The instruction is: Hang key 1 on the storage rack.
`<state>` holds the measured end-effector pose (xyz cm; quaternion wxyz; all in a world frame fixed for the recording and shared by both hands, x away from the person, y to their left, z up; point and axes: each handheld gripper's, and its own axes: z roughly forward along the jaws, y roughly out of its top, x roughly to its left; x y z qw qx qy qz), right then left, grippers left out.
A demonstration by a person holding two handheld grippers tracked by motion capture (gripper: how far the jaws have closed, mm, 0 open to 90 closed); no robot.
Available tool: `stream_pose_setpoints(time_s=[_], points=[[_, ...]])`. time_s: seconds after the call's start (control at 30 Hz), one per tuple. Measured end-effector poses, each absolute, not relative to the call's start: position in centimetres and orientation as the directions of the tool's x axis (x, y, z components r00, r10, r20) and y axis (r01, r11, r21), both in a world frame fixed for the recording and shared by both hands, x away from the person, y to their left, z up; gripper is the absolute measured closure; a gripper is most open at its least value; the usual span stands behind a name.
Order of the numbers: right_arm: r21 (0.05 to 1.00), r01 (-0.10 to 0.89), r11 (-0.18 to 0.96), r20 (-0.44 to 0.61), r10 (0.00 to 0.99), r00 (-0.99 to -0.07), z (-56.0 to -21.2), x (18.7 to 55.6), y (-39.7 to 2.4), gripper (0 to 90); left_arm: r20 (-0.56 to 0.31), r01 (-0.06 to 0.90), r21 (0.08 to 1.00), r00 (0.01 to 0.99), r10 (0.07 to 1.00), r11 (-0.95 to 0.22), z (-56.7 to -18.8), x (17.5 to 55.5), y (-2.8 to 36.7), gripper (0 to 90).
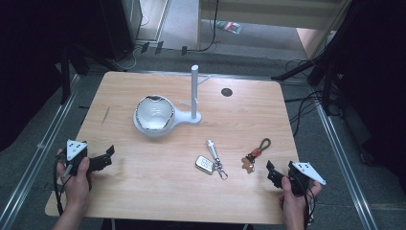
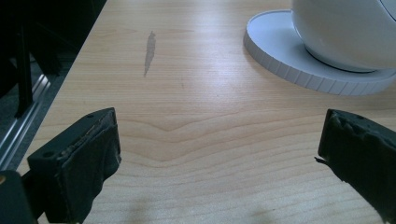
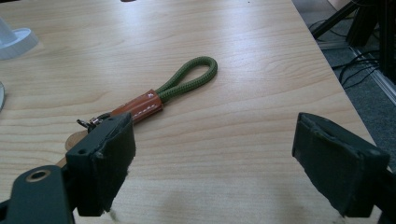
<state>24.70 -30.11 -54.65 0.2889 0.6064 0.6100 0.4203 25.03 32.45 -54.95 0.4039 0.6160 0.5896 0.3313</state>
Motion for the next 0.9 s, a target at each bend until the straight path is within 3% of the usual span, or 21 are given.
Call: stream_pose_setpoints(time_s=[0.43, 0.73, 0.9], points=[[0.845, 0.527, -0.095, 0.177, 0.978, -0.107, -54.6, 24.6, -30.2, 16.0, -0.065, 0.46, 0.888, 0.066, 0.996, 0.027, -54.9, 25.1, 32.3, 0.0], [0.747, 0.665, -0.005, 0.142, 0.978, -0.151, -53.6, 25.7, -28.6, 18.8, -0.057, 0.458, 0.889, 0.072, 0.996, 0.018, -55.0, 25.2, 32.2, 0.0], [0.682, 0.73, 0.045, 0.098, 0.983, -0.152, -52.1, 26.6, -27.3, 18.8, 0.011, 0.453, 0.89, 0.082, 0.997, -0.047, -55.0, 25.1, 31.5, 0.0]])
